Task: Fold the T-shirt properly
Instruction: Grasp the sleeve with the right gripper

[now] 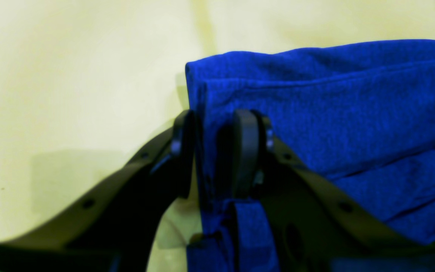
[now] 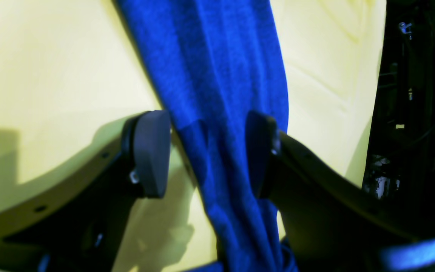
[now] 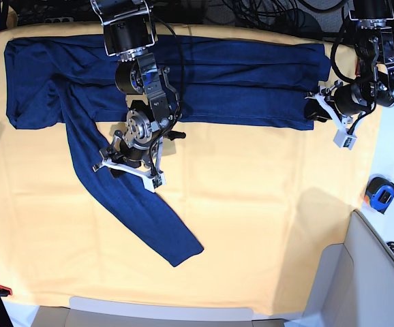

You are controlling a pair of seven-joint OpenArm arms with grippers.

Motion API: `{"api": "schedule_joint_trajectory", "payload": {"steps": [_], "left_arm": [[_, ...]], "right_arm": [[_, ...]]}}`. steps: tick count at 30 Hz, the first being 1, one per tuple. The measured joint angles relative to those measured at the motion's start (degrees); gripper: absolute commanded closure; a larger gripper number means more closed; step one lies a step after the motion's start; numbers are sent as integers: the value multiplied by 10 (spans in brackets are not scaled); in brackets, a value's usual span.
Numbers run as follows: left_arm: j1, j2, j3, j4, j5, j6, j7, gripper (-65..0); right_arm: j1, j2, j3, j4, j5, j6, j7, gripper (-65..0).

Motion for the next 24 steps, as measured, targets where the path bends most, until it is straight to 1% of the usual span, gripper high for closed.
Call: {"api": "schedule_joint_trajectory", "payload": {"steps": [6, 9, 14, 21, 22, 23, 24], "left_arm": [[0, 0, 0, 0, 0, 0, 0, -172], [0, 0, 0, 0, 0, 0, 0, -172], [0, 0, 0, 0, 0, 0, 0, -172], [0, 0, 0, 0, 0, 0, 0, -172], [0, 0, 0, 0, 0, 0, 0, -172], [0, 0, 0, 0, 0, 0, 0, -172], [0, 0, 0, 0, 0, 0, 0, -172]], "right_arm": [[11, 0, 0, -29, -7, -8, 19, -316], [24, 0, 0, -38, 18, -11, 18, -316], [28, 0, 0, -54, 16, -18, 25, -316], [29, 0, 0, -55, 16, -17, 25, -314], [29, 0, 0, -55, 16, -17, 26, -312], [29, 0, 0, -56, 16, -17, 25, -296], [29, 0, 0, -56, 19, -17, 26, -263]]}}
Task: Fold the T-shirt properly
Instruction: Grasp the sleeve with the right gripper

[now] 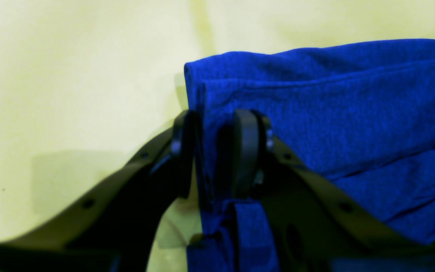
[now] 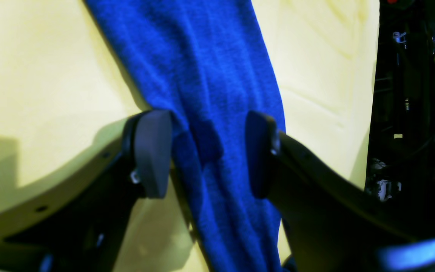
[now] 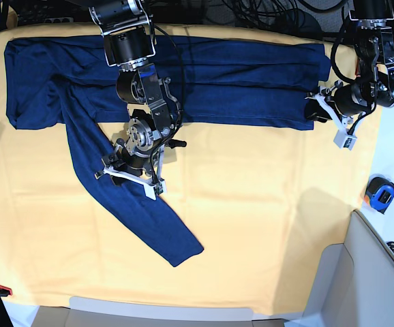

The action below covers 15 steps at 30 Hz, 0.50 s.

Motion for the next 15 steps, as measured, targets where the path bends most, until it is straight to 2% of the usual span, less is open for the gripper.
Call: {"api": "schedule_joint_trajectory", "payload": {"steps": [4, 6, 12, 13, 15], "left_arm": [[0, 0, 0, 0, 0, 0, 0, -172], [0, 0, 0, 0, 0, 0, 0, -172], [0, 0, 0, 0, 0, 0, 0, -172], [0, 0, 0, 0, 0, 0, 0, -172], [0, 0, 0, 0, 0, 0, 0, -172]], "right_arm": [[0, 0, 0, -4, 16, 7, 6, -65], [-2, -1, 0, -4, 17, 11, 6, 0], [-3, 0, -1, -2, 19, 11, 6, 0], [-5, 0, -1, -1, 19, 11, 5, -12], [-8, 0, -1, 7, 19, 11, 3, -86]]}}
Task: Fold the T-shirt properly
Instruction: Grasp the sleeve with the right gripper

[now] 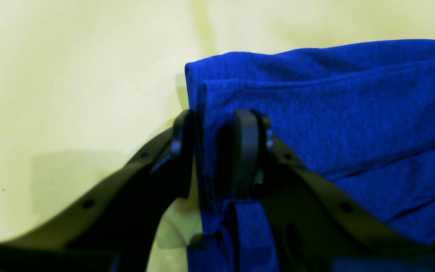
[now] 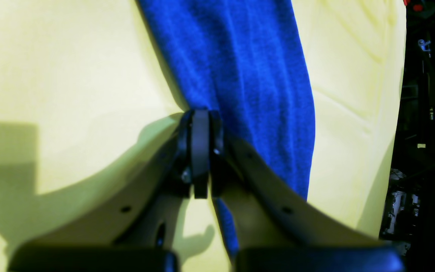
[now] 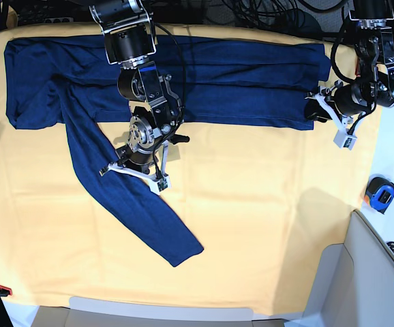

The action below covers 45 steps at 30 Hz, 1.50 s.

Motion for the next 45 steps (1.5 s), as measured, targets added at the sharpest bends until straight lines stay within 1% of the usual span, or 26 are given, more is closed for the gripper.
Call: {"api": "schedule_joint_trajectory", "payload": {"steps": [1, 4, 5, 6, 10, 12, 14, 19, 22, 24, 31, 33, 34, 36, 38, 39, 40, 45], "left_arm": [[0, 0, 0, 0, 0, 0, 0, -172], [0, 0, 0, 0, 0, 0, 0, -172], [0, 0, 0, 0, 0, 0, 0, -172], [0, 0, 0, 0, 0, 0, 0, -172], [0, 0, 0, 0, 0, 0, 0, -172], [0, 0, 0, 0, 0, 0, 0, -172], [1, 0, 0, 0, 0, 0, 0, -172], [0, 0, 0, 0, 0, 0, 0, -172], [0, 0, 0, 0, 0, 0, 0, -172], [0, 0, 0, 0, 0, 0, 0, -172], [0, 0, 0, 0, 0, 0, 0, -172], [0, 0, 0, 0, 0, 0, 0, -172], [0, 0, 0, 0, 0, 0, 0, -172], [0, 0, 0, 0, 0, 0, 0, -172], [0, 0, 0, 0, 0, 0, 0, -172], [0, 0, 0, 0, 0, 0, 0, -172], [0, 0, 0, 0, 0, 0, 0, -172], [0, 0, 0, 0, 0, 0, 0, -172]], "right_arm": [[-3, 0, -1, 9, 2, -1, -5, -140], [-20, 0, -2, 34, -7, -5, -7, -275], [-26, 1, -3, 42, -9, -9, -7, -312], [-28, 1, -3, 46, -10, -9, -8, -326], [-25, 2, -31, 44, -16, -9, -49, -311], [-28, 3, -46, 44, -22, -12, -54, -307], [-28, 3, -47, 42, -21, -11, -56, -307], [-6, -1, -42, 6, -28, -16, -53, -307], [12, -5, -5, -16, -24, -16, -35, -307], [23, -4, 7, -27, -22, -17, -29, -307], [31, 0, 11, -37, -22, -18, -26, -307], [30, 0, 11, -37, -22, -17, -26, -294], [31, 0, 11, -37, -21, -17, -26, -266], [31, 0, 11, -40, -16, -13, -24, -176], [31, 0, 11, -50, -15, -11, -19, -60], [31, 0, 11, -57, -19, -11, -19, -16], [32, -1, 11, -64, -22, -12, -18, 0], [40, -1, 11, -79, -29, -14, -19, 0]]}}
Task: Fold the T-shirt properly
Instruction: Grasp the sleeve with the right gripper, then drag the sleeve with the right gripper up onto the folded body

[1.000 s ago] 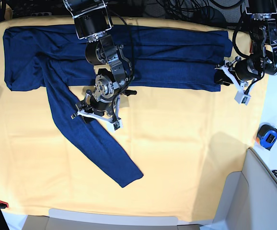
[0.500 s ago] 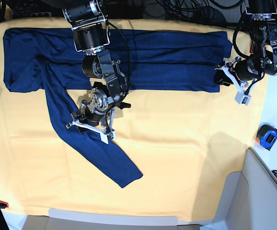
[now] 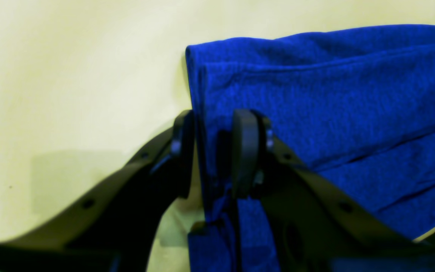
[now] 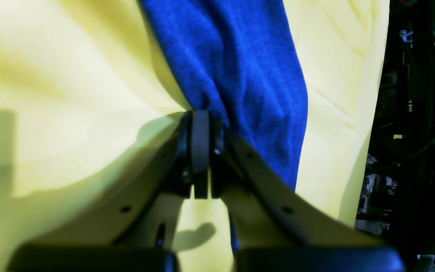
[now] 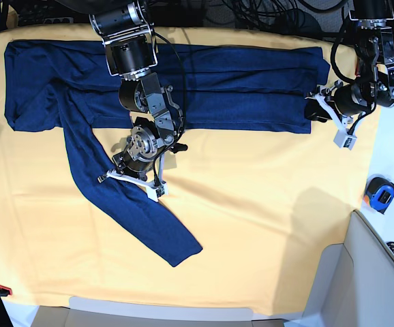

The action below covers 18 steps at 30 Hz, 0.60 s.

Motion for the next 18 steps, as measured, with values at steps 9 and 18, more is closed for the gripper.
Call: {"api": "schedule_joint_trajectory", "payload": {"steps": [9, 18], "left_arm": [[2, 0, 0, 0, 0, 0, 0, -172], [2, 0, 0, 0, 0, 0, 0, -172]], "right_arm": [[-51, 2, 1, 108, 31, 17, -34, 0], [-122, 10, -20, 232, 39, 22, -55, 0]]}}
